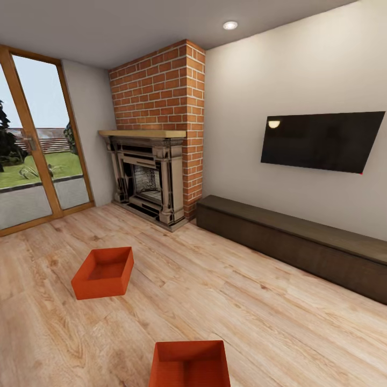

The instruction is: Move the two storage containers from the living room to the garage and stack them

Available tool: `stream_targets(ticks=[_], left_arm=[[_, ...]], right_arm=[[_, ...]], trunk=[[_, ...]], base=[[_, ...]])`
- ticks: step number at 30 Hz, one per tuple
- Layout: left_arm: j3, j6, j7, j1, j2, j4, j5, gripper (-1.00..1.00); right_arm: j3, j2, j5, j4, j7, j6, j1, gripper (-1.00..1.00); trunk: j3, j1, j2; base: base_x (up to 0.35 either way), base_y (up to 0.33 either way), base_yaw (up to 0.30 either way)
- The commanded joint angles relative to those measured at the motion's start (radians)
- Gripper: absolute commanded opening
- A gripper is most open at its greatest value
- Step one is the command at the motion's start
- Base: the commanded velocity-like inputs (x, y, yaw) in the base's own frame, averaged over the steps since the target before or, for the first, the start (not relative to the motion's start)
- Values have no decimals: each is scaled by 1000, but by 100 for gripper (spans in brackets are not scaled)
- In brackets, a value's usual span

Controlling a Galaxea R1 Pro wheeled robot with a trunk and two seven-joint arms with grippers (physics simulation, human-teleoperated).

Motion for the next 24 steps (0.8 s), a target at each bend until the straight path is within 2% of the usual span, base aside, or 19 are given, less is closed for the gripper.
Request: stream_targets(ticks=[1, 7, 24], left_arm=[[2, -2, 0, 0, 0, -6, 6, 100], [2, -2, 0, 0, 0, -37, 6, 100], [2, -2, 0, 0, 0, -39, 6, 100]], right_arm=[[8, 1, -9, 3, 0, -5, -1, 100], [8, 0, -5, 3, 0, -6, -1, 100], [8, 1, -3, 3, 0, -5, -1, 100]], trunk=[[-1, 0, -1], [-5, 0, -1], [-9, 0, -1]], base=[[0, 0, 0], [0, 0, 0], [0, 0, 0]])
